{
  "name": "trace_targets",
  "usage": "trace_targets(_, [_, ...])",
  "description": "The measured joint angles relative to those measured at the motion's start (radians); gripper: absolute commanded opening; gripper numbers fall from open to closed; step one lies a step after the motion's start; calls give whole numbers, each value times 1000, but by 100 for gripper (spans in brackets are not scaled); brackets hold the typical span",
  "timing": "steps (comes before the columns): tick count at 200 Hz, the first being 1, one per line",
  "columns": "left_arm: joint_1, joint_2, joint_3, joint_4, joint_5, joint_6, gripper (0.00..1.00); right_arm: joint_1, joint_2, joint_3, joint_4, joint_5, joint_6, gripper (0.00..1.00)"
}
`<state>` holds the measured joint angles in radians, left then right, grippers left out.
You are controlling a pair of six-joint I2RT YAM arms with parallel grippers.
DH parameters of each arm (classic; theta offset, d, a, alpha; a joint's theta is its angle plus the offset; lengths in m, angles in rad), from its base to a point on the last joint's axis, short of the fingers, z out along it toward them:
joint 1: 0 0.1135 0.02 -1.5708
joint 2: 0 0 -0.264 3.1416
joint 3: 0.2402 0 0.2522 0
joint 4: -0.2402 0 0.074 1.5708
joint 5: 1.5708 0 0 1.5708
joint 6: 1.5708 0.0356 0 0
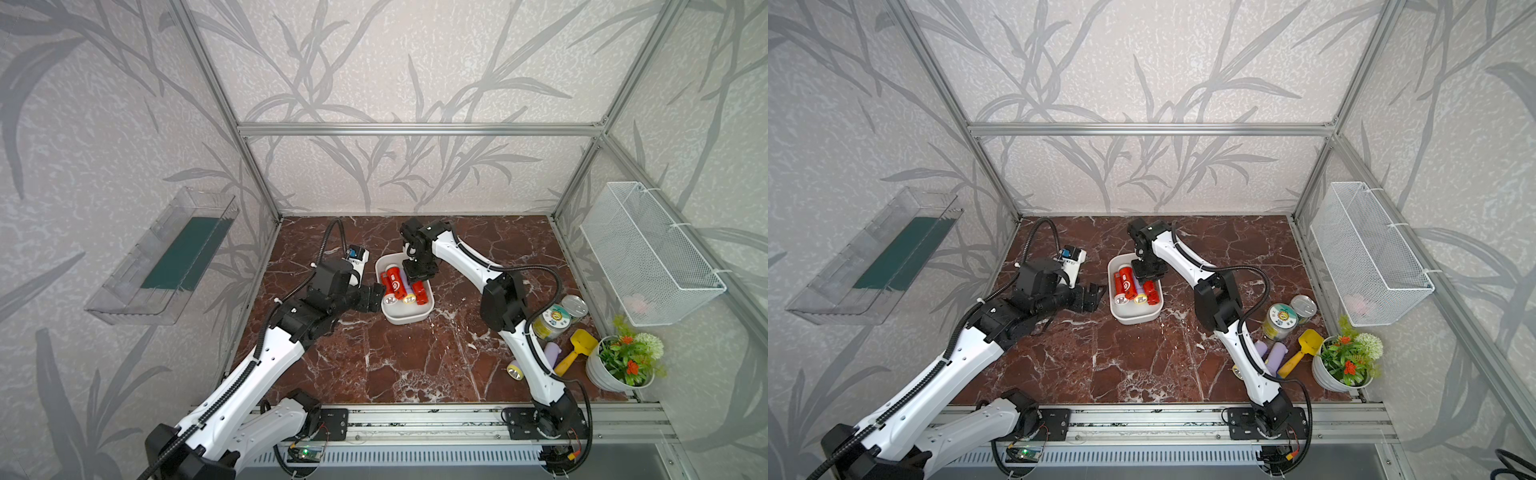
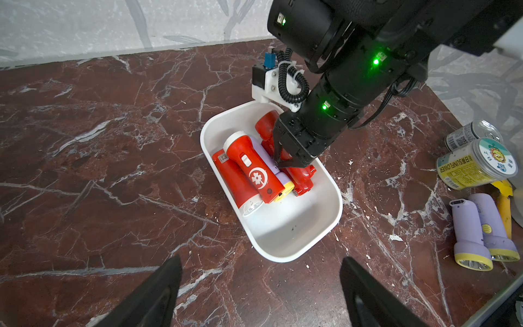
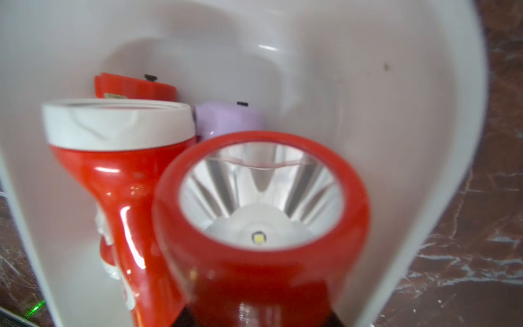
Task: Put the flashlights into the storage boxes
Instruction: Place the flashlight at the storage box, then pick up the flashlight from the center of the board.
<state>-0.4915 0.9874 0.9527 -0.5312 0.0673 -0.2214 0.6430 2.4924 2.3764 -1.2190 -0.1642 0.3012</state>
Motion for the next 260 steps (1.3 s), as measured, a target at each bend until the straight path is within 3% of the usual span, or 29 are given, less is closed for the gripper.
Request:
trace_targets(34, [4,12,0,0,3,0,90,0,5,17,-10,-2,0,39])
trace_targets(104, [4,34,0,-1,32,0,90,-1,5,18,-21,-2,-24,59])
trace_targets(176, [4,56,2,-19,84,2,92,-13,-74,-3,-26,8,-33,70])
trace_targets(216, [4,84,11,-9,130,6,93,-31,-283,-206,23,25,-15,73])
trace_targets(260, [-17,153,75,-11,163,42,92,-97,-575,-620,153,59,56,73])
